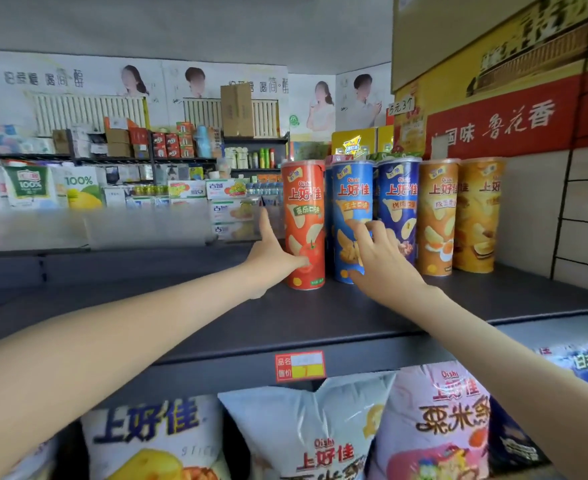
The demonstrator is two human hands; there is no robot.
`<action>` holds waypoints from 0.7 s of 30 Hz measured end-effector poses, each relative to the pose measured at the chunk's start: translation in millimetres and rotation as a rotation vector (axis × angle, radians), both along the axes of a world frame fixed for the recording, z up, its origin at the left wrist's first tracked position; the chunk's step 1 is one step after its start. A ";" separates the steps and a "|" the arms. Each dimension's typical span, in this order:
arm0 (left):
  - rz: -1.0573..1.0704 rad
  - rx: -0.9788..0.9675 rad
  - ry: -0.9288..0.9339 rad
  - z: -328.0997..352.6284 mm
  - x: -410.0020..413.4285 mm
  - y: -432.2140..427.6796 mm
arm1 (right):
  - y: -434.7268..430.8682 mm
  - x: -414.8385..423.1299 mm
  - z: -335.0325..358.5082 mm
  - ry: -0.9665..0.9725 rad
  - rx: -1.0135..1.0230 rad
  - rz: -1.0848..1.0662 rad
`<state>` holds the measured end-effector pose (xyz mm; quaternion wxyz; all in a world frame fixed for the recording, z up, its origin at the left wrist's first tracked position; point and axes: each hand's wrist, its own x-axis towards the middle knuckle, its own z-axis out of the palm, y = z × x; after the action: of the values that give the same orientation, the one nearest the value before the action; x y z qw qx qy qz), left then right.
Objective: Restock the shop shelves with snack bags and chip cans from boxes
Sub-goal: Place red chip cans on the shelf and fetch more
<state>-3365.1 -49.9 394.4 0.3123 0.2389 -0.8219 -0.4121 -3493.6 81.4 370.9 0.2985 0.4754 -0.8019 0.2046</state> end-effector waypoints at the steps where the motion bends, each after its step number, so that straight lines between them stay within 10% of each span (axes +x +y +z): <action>1: 0.035 0.008 -0.011 3.8 8.7 6.5 | 1.6 8.1 3.6 -0.036 -0.062 0.072; 10: 0.301 0.143 0.427 -28.6 159.3 106.5 | 15.8 158.6 -2.8 -0.581 -0.413 0.826; 21: 0.894 0.636 0.425 -223.1 403.2 146.5 | -18.6 401.9 -179.5 -1.059 0.278 1.129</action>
<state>-2961.9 96.6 171.3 0.5267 0.5564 -0.3970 -0.5054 -3091.7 62.8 191.5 -0.3349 0.6831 -0.4926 0.4225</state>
